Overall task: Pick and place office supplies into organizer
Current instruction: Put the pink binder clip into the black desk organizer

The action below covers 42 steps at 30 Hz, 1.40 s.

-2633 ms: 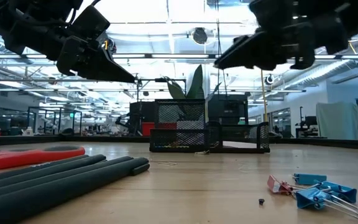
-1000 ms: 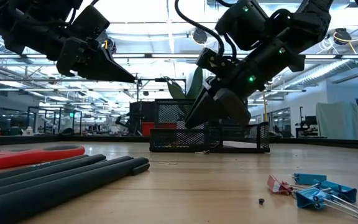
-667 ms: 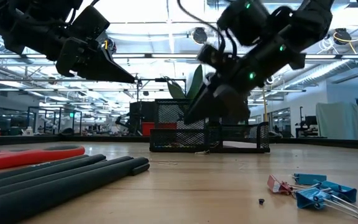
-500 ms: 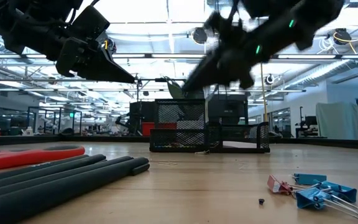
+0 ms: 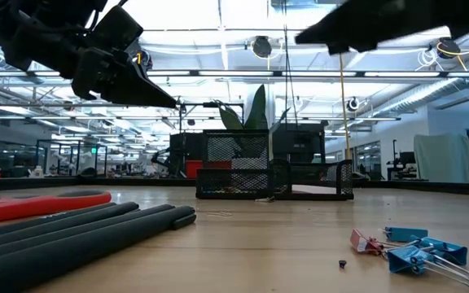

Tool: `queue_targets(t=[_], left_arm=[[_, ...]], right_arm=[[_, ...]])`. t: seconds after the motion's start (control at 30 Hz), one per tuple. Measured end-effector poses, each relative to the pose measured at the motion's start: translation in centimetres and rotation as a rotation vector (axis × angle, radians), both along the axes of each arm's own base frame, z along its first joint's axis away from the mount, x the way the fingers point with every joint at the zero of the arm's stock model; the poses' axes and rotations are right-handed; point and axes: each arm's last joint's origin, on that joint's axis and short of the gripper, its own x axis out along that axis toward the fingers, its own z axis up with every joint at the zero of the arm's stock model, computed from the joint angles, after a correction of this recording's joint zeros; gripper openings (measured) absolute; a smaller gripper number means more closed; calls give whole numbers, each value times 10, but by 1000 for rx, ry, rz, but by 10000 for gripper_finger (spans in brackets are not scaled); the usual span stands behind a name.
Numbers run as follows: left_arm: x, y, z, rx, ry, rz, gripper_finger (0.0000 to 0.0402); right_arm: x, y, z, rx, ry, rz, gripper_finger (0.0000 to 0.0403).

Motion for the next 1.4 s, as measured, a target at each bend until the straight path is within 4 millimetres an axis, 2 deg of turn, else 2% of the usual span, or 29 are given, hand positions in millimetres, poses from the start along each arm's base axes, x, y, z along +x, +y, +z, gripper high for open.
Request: queue_targets(t=[0.17,0.33,0.47,0.57,0.7,0.87,1.13,1.27,1.4], left_arm=[[0,-2,0,1,5,-11,37],[0,-2,0,3,4,-14,37],[0,-2,0,2,-1,-14,37],[0,-2,1,2,-8,-13,37],[1,-2,2,0,-20,-13,37],[1,-2,2,0,-21,-13,37],[0,-3,1,-8,-16,-15,37],[0,-9,2,-67,-22,-122,37],[7,-24,4,-107,-47,-217,37]], right_arm=[[-18,-3,-22,61,4,0,2],[-40,-7,-45,155,-88,46,1],[-60,-17,-54,214,-216,44,1],[-67,-26,-60,258,-205,-5,1],[-69,-30,-60,234,-184,-25,1],[-78,-32,-44,220,-274,-12,0],[-95,-33,-41,209,-219,-70,0],[-97,-32,-40,216,-210,-44,0],[-97,-32,-41,202,-206,-36,0]])
